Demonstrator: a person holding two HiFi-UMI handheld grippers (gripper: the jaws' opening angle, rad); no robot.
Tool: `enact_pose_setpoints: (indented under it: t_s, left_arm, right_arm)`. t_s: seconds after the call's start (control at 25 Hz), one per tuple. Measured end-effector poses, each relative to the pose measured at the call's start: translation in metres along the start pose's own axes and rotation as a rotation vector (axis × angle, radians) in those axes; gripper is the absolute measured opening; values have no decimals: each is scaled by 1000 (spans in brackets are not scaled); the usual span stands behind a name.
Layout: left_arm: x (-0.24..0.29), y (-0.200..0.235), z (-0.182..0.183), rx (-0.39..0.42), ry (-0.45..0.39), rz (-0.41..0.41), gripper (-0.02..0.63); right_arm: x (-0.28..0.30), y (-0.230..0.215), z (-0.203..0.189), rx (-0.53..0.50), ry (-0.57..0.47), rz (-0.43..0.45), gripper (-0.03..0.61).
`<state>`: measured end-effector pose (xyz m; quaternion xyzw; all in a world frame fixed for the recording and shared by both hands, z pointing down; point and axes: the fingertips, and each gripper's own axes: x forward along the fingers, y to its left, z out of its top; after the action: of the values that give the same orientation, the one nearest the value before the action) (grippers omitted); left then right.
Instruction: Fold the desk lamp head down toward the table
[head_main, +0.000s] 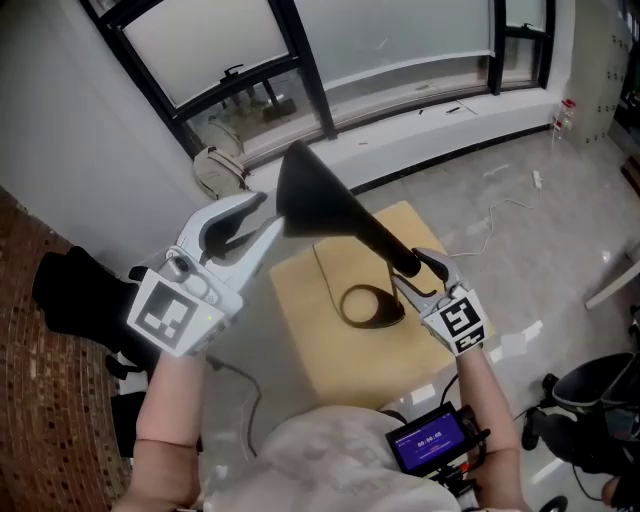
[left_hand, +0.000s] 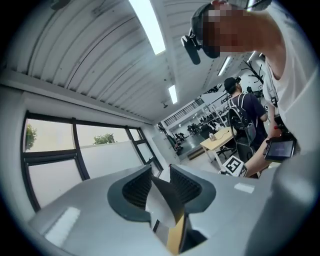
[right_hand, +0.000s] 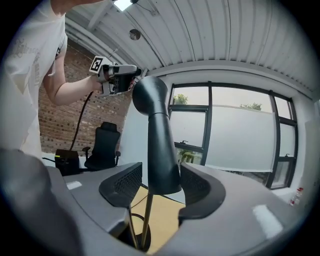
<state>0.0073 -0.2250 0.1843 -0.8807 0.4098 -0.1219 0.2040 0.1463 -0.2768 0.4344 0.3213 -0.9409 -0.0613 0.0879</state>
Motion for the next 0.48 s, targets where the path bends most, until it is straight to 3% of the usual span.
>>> enact_pose_setpoints:
  t_s: [0.2, 0.48]
  left_arm:
    - [18, 18, -3, -6, 49, 50, 161]
    - [28, 26, -9, 1, 125, 93, 163]
  right_arm:
    - [7, -3, 2, -28, 6, -15, 253]
    - [11, 4, 4, -56, 20, 2, 245]
